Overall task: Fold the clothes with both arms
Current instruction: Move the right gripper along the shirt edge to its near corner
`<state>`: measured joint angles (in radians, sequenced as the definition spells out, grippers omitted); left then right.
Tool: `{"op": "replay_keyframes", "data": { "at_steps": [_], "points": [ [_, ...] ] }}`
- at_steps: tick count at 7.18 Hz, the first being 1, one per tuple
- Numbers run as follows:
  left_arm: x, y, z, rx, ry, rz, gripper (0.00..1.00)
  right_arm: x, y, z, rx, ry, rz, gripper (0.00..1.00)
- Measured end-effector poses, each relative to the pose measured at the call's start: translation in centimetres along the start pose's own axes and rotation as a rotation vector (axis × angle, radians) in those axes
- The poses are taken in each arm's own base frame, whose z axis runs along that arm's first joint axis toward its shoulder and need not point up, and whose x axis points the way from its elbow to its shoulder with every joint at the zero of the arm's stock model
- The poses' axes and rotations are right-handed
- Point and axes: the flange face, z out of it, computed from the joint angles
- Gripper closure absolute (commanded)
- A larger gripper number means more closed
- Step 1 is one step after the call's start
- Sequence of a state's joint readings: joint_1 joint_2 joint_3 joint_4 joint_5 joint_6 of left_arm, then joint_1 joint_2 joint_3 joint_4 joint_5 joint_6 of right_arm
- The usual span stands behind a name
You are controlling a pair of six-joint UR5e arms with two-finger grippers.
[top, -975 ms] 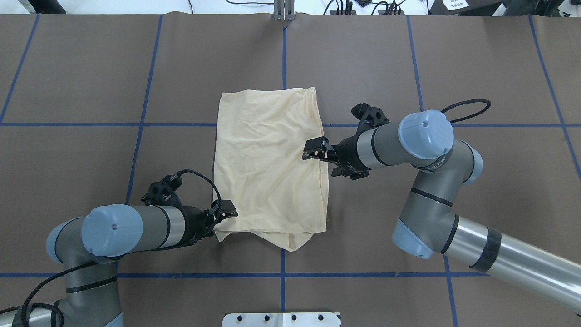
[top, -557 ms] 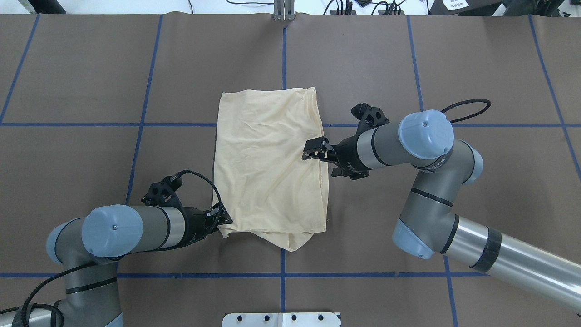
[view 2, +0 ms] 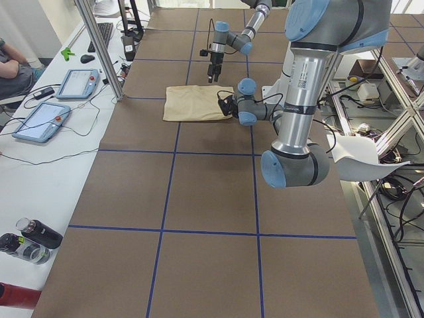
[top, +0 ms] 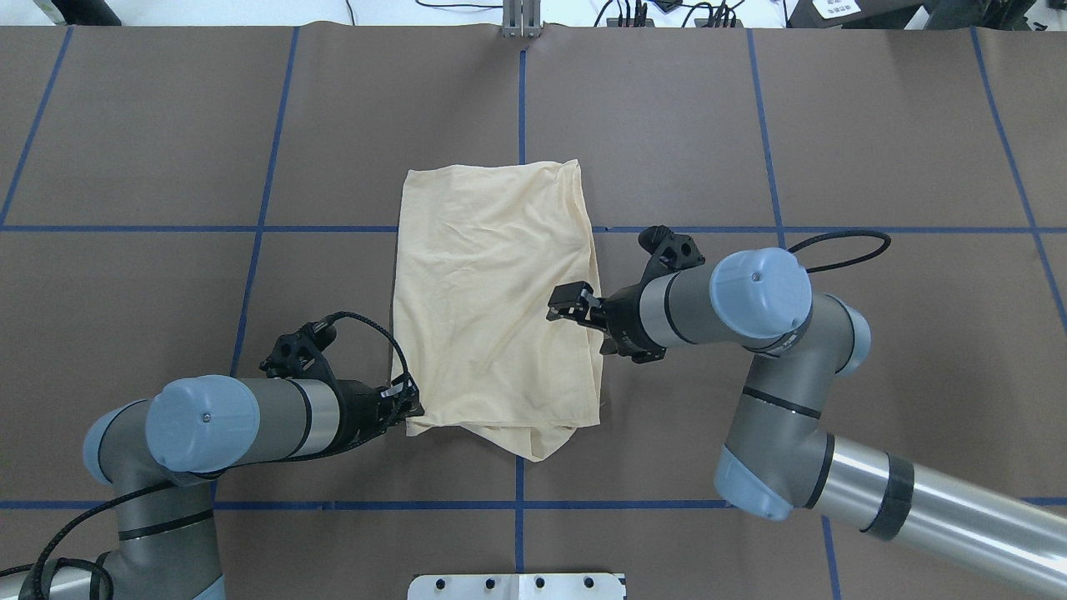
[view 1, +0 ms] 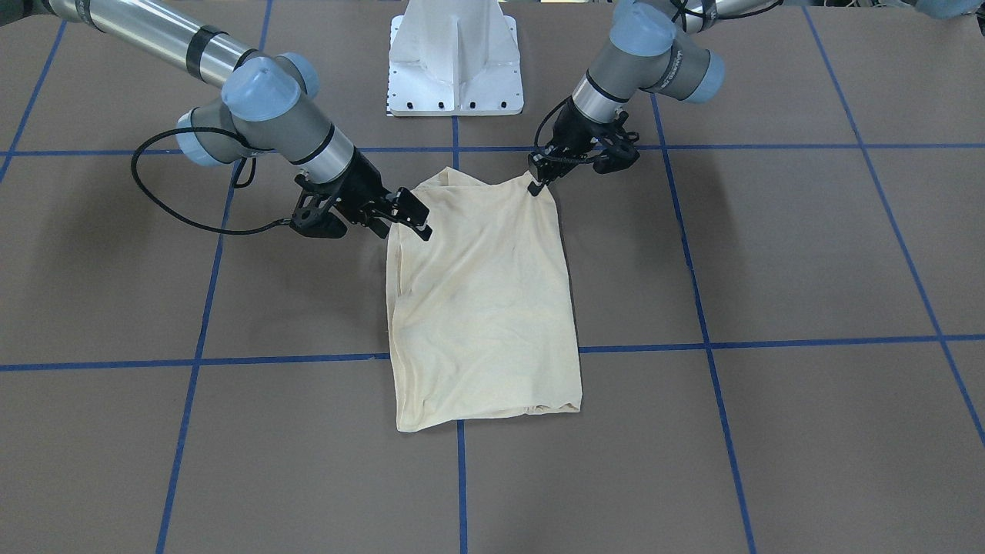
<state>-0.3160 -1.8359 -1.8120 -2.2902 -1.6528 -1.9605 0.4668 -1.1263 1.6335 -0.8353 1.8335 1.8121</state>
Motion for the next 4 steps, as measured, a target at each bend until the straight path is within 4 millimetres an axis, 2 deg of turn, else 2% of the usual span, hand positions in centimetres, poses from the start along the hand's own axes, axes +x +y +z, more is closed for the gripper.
{"op": "replay_keyframes", "data": {
  "at_steps": [2,4],
  "points": [
    [0.1,0.0,-0.1,-0.001,0.002,-0.001,1.0,-1.4,4.9,0.1,0.03,0.102,0.026,0.0],
    [0.0,0.0,-0.1,0.0,0.003,-0.003,1.0,-2.2,7.7,0.4,0.033,0.194,0.043,0.0]
  ]
}}
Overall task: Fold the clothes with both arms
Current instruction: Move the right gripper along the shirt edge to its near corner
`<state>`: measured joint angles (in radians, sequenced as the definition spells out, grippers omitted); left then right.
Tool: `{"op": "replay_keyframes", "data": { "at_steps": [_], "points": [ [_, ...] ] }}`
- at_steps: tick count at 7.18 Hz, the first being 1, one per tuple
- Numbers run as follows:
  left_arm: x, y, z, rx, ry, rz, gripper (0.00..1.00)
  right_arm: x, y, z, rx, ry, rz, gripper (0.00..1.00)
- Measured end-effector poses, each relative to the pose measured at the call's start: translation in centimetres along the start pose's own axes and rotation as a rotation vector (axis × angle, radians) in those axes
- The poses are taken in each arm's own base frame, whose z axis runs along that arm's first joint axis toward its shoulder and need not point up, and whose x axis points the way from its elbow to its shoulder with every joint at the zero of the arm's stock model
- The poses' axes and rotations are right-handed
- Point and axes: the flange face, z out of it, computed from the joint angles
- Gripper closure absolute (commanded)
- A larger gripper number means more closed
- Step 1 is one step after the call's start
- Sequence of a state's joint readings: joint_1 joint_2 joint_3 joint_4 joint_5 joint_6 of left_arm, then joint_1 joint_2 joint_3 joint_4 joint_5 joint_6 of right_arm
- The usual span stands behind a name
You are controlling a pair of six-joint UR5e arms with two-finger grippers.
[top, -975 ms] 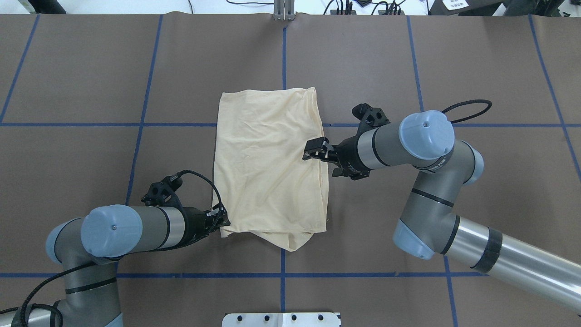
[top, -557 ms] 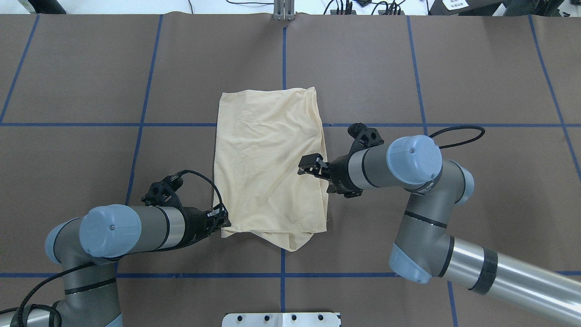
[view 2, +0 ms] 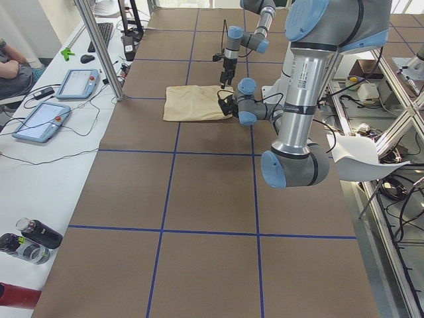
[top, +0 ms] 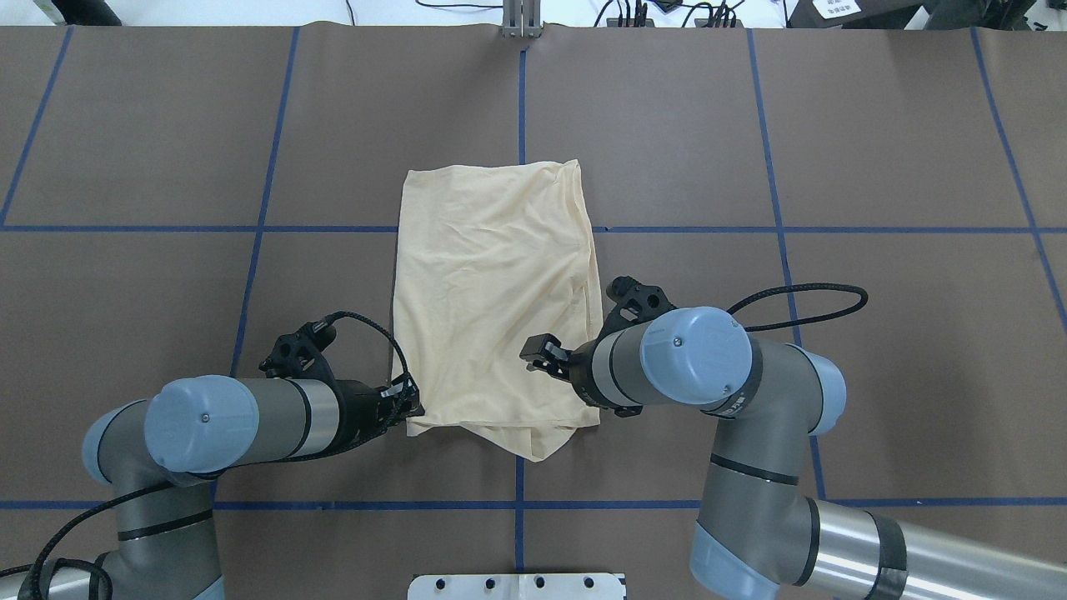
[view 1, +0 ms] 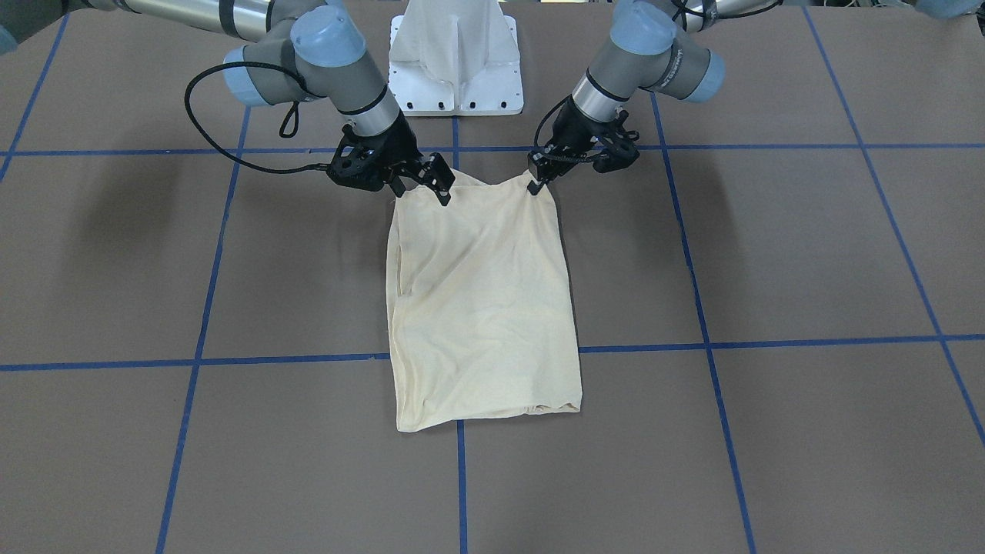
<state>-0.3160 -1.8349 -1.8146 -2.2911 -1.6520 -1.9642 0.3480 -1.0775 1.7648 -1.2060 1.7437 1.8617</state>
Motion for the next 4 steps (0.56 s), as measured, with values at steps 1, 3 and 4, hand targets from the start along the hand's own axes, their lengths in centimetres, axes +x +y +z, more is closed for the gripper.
{"op": "replay_keyframes", "data": {
  "at_steps": [1,3,4],
  "points": [
    [0.0,0.0,0.0,0.001,0.001,0.0,1.0,-1.0,1.2,0.2,0.008,0.061,0.007,0.0],
    [0.0,0.0,0.0,0.002,0.002,0.001,1.0,-2.1,2.8,1.2,0.022,0.157,0.013,0.0],
    [0.0,0.0,0.0,0.002,0.002,0.001,1.0,-2.1,3.0,2.1,0.026,0.184,0.014,0.0]
  ]
}}
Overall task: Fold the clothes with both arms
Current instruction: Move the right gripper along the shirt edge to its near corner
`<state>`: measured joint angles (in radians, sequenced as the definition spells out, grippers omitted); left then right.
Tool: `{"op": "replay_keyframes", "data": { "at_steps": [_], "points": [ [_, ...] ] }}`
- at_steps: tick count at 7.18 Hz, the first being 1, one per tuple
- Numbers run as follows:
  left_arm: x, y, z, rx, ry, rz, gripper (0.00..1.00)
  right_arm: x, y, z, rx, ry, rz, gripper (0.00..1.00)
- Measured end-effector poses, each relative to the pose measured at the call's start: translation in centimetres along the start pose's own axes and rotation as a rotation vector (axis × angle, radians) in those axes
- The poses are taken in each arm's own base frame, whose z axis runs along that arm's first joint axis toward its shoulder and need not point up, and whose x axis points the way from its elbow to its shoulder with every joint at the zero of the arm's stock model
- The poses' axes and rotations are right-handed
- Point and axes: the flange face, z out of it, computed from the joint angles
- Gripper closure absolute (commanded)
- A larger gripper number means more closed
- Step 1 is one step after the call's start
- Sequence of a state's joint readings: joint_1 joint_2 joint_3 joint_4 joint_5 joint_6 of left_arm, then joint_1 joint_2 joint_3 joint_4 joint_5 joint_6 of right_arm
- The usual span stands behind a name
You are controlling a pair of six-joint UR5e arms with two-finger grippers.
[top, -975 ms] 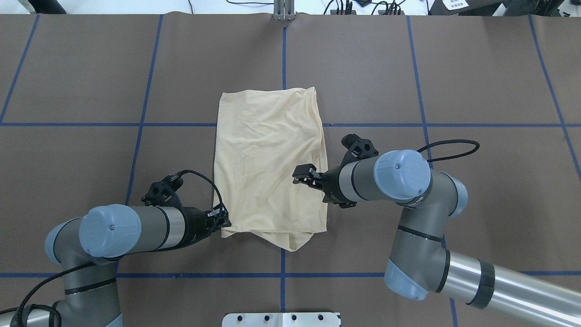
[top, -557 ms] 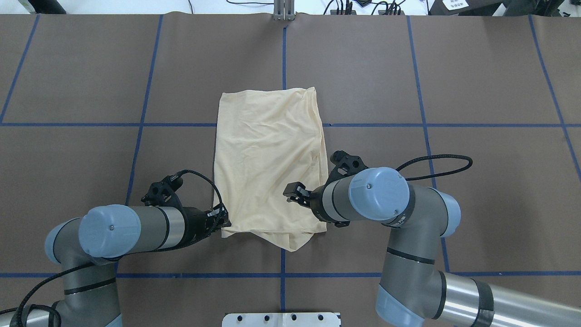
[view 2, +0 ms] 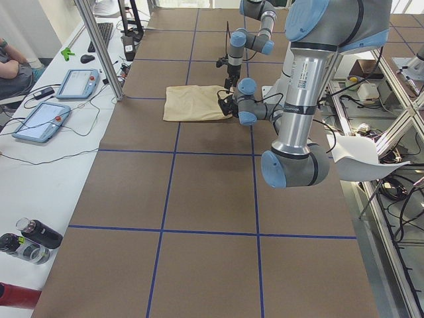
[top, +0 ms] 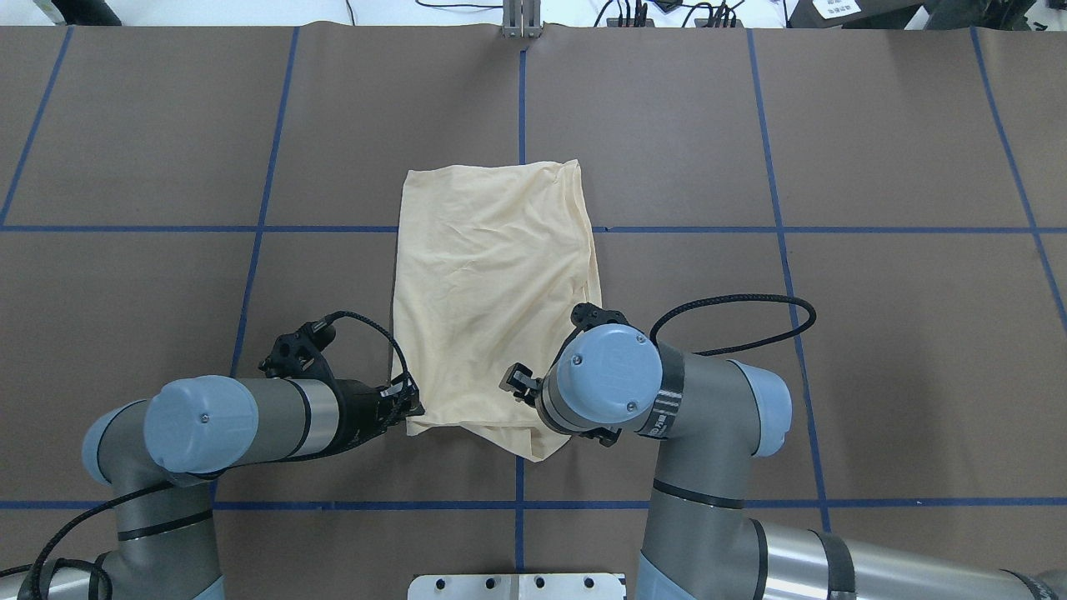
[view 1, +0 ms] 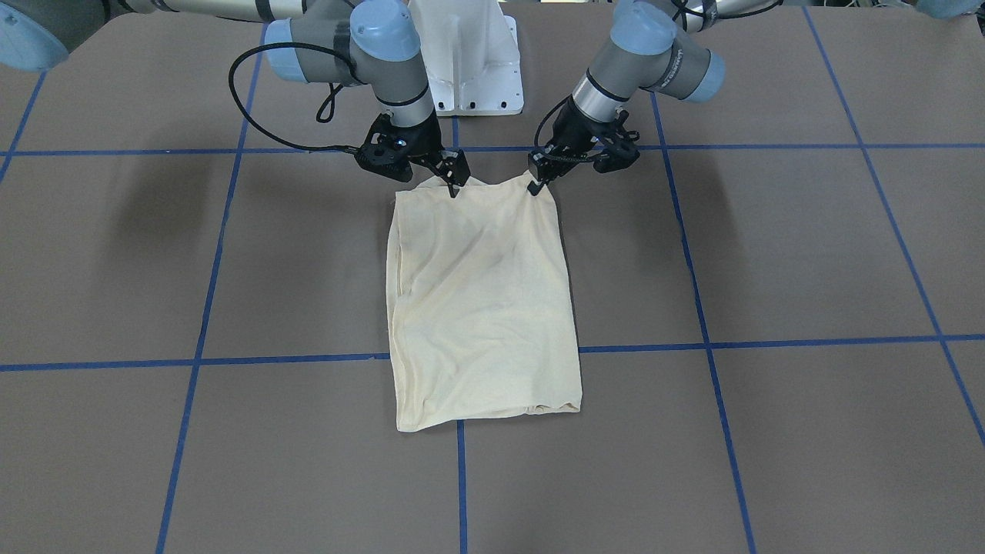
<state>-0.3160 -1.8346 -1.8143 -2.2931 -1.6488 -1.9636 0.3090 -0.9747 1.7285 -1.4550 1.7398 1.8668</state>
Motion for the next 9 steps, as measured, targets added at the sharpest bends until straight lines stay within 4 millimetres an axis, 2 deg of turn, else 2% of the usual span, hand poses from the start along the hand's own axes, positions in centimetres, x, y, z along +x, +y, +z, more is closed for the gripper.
{"op": "replay_keyframes", "data": {
  "at_steps": [3,8,9],
  "points": [
    [0.0,0.0,0.0,0.001,0.001,0.0,1.0,-0.9,0.2,2.0,0.009,0.039,0.002,0.0],
    [-0.3,-0.2,0.1,0.004,-0.004,0.0,1.0,-0.5,0.2,3.0,0.01,0.067,0.003,0.0],
    [-0.3,-0.2,0.1,0.004,-0.003,0.0,1.0,-0.5,0.2,3.1,0.008,0.072,0.004,0.13]
  ]
}}
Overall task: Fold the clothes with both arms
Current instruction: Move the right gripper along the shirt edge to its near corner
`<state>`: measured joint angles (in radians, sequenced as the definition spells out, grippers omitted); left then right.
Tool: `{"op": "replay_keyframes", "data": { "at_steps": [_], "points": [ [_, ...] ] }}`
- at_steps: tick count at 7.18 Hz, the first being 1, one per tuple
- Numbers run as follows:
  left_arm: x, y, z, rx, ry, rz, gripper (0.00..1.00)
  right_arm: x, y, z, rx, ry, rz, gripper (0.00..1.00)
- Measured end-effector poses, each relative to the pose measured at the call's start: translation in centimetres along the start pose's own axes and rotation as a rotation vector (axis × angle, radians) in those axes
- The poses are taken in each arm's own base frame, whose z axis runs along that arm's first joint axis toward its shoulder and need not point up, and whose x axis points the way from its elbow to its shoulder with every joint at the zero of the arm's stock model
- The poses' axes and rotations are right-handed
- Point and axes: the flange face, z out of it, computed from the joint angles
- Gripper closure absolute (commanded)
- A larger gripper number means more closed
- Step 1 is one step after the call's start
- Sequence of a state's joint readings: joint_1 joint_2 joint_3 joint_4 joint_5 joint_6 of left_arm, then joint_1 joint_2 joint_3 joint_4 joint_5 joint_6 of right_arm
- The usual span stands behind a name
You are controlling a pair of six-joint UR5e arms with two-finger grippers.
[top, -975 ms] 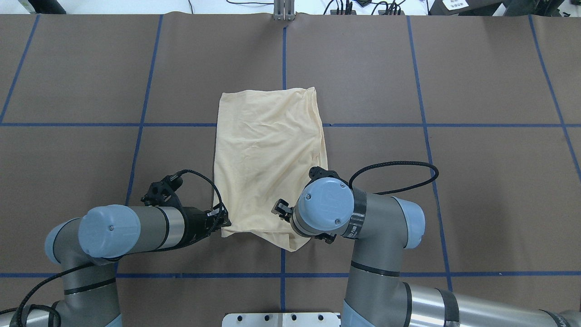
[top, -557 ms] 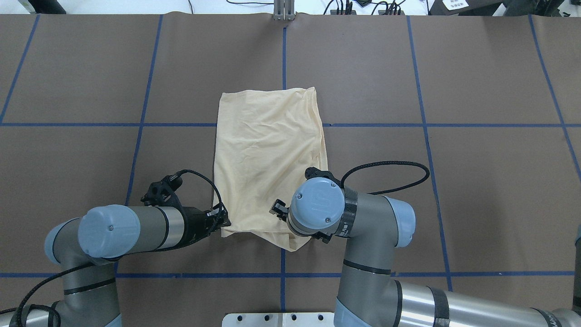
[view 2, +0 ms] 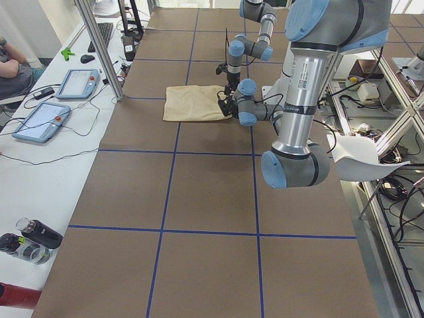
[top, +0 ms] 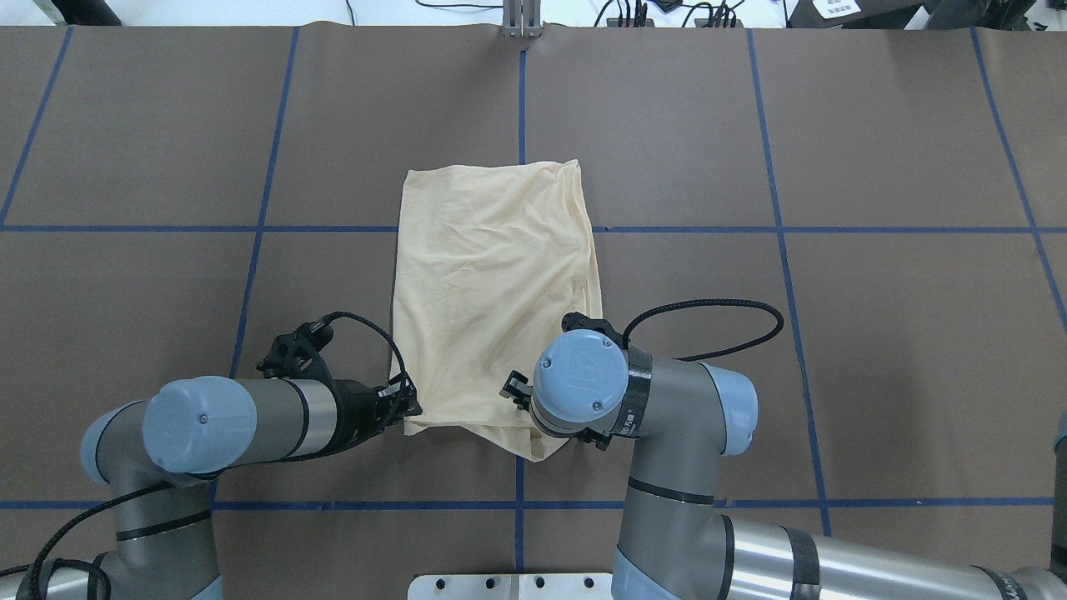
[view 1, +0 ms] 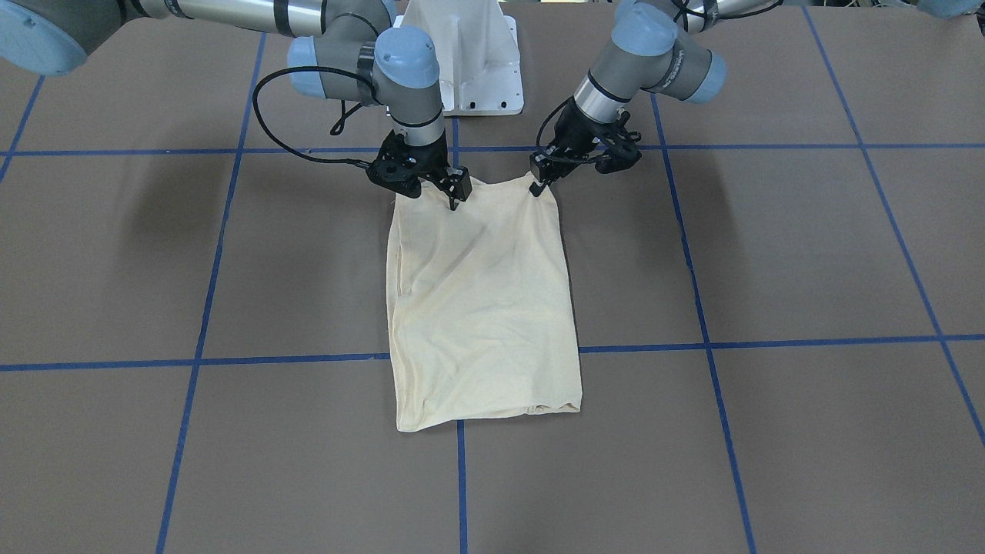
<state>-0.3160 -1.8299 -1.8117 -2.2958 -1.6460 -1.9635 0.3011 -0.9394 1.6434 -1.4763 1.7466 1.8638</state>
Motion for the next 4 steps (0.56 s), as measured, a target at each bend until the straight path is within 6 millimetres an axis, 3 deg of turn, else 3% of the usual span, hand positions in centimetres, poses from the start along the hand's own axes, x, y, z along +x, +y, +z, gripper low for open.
{"op": "replay_keyframes", "data": {
  "at_steps": [2,4],
  "points": [
    [-0.08,-0.05,0.1,0.001,-0.002,0.0,1.0,-0.11,0.14,-0.31,-0.002,0.003,0.0,0.65],
    [-0.27,-0.13,0.3,0.003,-0.006,0.001,1.0,-0.12,0.18,-0.48,-0.001,0.005,0.002,1.0]
  ]
}}
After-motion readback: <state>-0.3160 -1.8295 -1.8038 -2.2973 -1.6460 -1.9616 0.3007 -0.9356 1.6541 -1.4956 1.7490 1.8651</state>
